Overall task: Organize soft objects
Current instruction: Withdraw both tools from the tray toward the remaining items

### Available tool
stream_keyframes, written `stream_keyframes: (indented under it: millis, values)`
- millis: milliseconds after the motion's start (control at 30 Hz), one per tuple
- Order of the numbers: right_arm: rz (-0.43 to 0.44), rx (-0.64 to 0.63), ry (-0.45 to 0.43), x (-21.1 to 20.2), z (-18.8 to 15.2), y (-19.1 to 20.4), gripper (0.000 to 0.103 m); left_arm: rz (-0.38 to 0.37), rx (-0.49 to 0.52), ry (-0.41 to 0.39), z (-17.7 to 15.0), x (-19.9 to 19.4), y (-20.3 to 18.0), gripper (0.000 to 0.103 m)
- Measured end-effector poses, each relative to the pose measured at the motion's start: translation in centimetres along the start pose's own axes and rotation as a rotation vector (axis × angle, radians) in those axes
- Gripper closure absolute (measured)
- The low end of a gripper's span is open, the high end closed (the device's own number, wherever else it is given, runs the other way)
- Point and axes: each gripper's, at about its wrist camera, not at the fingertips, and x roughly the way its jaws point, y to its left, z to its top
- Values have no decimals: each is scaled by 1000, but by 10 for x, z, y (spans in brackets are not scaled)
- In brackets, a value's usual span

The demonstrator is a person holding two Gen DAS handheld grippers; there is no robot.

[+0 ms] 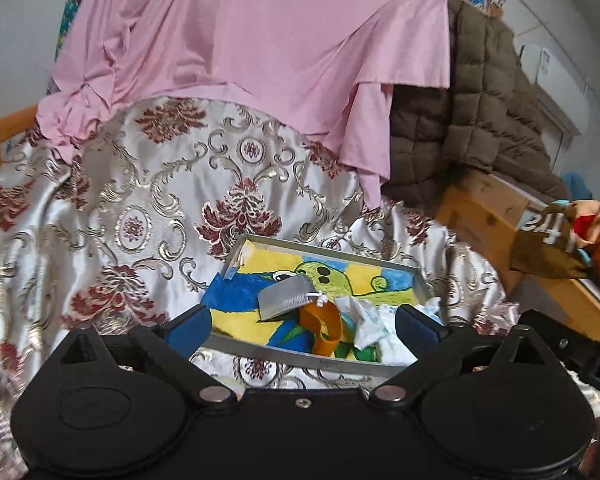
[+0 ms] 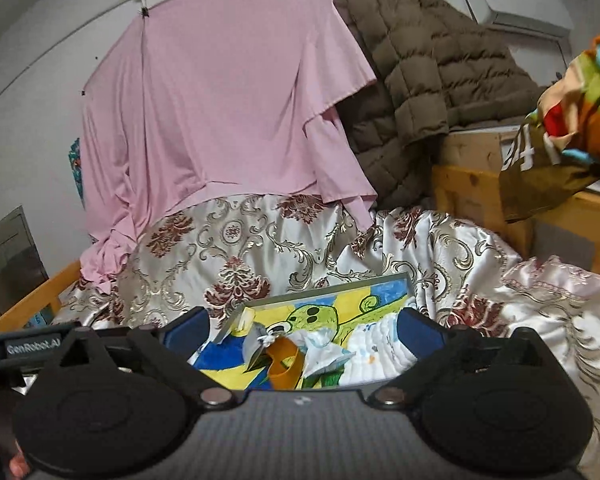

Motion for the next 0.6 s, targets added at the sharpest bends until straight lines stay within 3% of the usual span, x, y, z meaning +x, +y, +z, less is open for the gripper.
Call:
stream_keyframes:
  millis: [333,600]
  values:
    - [-3,-47,2,-72,-37,23,0,-12,23,-44,-44,-85,1,3]
    - [-20,-84,-20,-108,-61,37,0,-17,50,-62,-80,-128,9,3]
